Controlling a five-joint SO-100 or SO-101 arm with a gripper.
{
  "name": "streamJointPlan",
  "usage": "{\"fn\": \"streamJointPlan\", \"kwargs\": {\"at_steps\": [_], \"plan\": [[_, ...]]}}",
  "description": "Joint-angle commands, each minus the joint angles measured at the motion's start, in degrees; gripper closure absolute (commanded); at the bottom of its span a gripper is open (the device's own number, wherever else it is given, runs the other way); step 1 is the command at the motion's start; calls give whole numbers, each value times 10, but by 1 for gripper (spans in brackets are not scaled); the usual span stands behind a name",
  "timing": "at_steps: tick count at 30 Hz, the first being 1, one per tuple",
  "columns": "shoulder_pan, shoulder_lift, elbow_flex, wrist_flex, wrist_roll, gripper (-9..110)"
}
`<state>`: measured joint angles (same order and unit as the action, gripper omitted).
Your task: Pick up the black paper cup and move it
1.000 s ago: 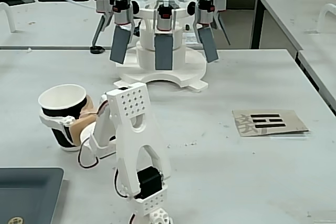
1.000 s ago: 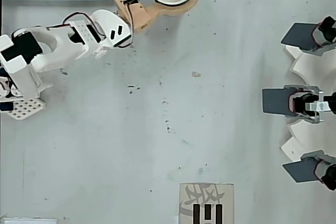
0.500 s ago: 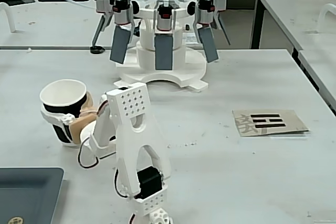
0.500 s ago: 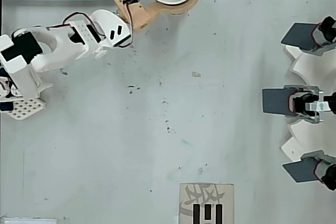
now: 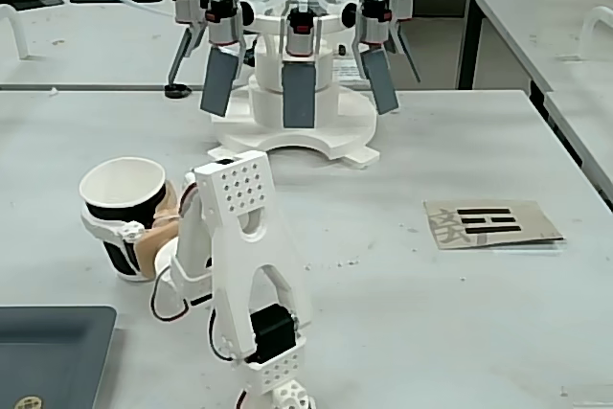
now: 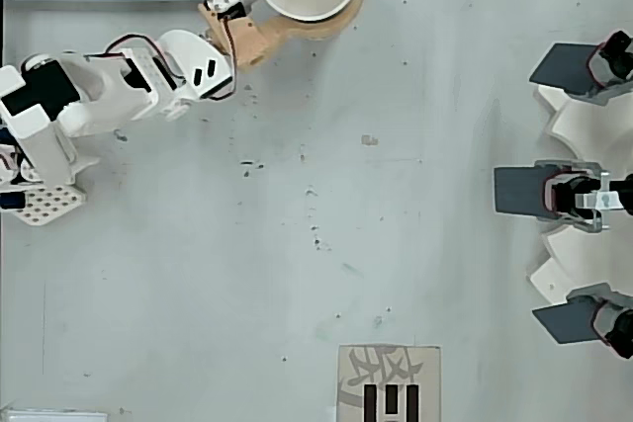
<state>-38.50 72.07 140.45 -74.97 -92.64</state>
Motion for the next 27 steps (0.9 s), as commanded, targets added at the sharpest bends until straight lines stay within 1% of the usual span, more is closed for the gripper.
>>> {"fn": "streamJointPlan", "kwargs": {"at_steps": [1,27], "plan": [[0,43,10,-19,4,90],[36,253,193,-19,5,91]]}}
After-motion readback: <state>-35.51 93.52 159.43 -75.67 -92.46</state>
